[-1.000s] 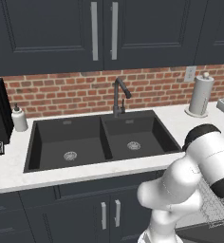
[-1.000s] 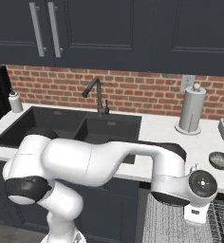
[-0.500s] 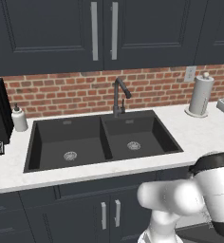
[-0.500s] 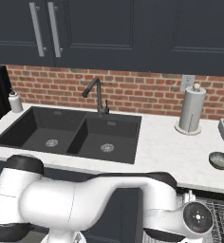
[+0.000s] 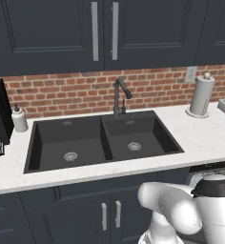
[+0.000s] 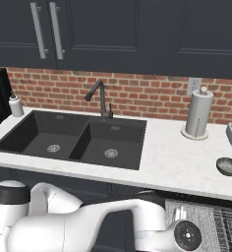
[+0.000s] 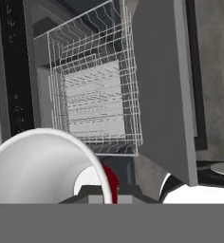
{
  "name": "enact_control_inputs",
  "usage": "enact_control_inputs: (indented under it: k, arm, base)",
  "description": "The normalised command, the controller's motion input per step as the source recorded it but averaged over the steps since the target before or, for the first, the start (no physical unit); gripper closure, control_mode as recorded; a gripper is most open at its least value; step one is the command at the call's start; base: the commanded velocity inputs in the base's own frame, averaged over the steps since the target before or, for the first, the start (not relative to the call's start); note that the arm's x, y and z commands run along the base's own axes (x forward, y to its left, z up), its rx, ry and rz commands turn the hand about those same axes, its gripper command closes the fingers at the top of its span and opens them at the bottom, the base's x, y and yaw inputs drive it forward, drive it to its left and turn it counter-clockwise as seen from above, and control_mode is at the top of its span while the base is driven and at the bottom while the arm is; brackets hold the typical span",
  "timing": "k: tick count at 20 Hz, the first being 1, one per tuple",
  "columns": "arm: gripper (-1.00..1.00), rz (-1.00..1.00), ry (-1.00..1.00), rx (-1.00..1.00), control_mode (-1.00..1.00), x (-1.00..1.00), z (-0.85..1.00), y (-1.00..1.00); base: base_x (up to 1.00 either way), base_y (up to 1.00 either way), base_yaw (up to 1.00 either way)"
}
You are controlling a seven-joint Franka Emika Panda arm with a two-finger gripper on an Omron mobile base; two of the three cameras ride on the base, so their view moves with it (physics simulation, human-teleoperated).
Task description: Pick up the cup and bowl from the counter, place them in the dishwasher, and close the dishwasher door.
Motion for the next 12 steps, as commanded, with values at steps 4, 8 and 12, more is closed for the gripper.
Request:
enact_control_inputs:
  k: [4, 8, 12]
  arm:
    - [1.00, 0.00, 0.00, 0.13, -1.00, 0.42, -0.23, 0.06]
    - [1.00, 0.00, 0.00, 0.12, -1.00, 0.64, -0.14, 0.00]
    - [1.00, -0.01, 0.02, 0.12, -1.00, 0.60, -0.21, 0.00]
  base:
    - [0.00, 0.00, 0.00]
    - [0.00, 0.00, 0.00]
    - [0.00, 0.00, 0.00]
